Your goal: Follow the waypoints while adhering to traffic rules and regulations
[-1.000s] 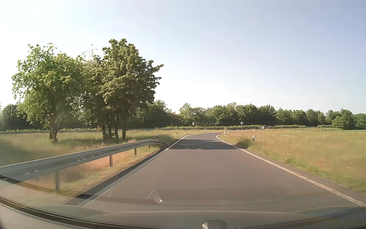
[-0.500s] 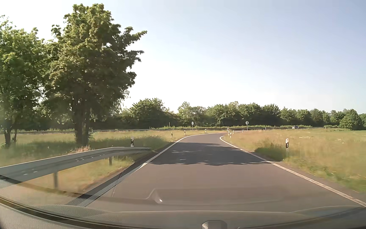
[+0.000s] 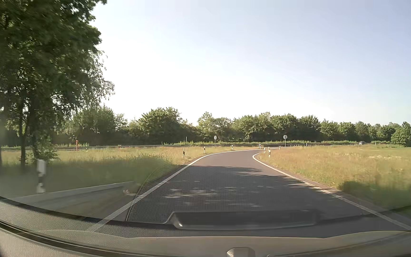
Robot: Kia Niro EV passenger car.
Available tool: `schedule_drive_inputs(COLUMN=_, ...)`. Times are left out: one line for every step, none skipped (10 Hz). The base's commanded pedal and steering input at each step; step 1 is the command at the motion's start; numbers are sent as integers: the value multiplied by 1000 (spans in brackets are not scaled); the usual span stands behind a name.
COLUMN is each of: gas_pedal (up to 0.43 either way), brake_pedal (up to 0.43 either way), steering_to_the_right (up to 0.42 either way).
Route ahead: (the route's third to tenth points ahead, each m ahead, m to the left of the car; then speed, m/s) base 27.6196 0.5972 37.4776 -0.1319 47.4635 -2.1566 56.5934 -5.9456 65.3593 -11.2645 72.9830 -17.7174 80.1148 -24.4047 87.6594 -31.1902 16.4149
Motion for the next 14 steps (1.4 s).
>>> schedule_drive_inputs(gas_pedal=20, brake_pedal=30, steering_to_the_right=4)
schedule_drive_inputs(gas_pedal=8, brake_pedal=30, steering_to_the_right=5)
schedule_drive_inputs(gas_pedal=8, brake_pedal=30, steering_to_the_right=7)
schedule_drive_inputs(gas_pedal=8, brake_pedal=30, steering_to_the_right=10)
schedule_drive_inputs(gas_pedal=8, brake_pedal=30, steering_to_the_right=15)
schedule_drive_inputs(gas_pedal=8, brake_pedal=30, steering_to_the_right=18)
schedule_drive_inputs(gas_pedal=8, brake_pedal=30, steering_to_the_right=21)
schedule_drive_inputs(gas_pedal=8, brake_pedal=30, steering_to_the_right=24)
schedule_drive_inputs(gas_pedal=8, brake_pedal=30, steering_to_the_right=27)
schedule_drive_inputs(gas_pedal=8, brake_pedal=30, steering_to_the_right=31)
schedule_drive_inputs(gas_pedal=8, brake_pedal=30, steering_to_the_right=33)
schedule_drive_inputs(gas_pedal=8, brake_pedal=30, steering_to_the_right=37)
schedule_drive_inputs(gas_pedal=8, brake_pedal=30, steering_to_the_right=40)
schedule_drive_inputs(gas_pedal=8, brake_pedal=30, steering_to_the_right=39)
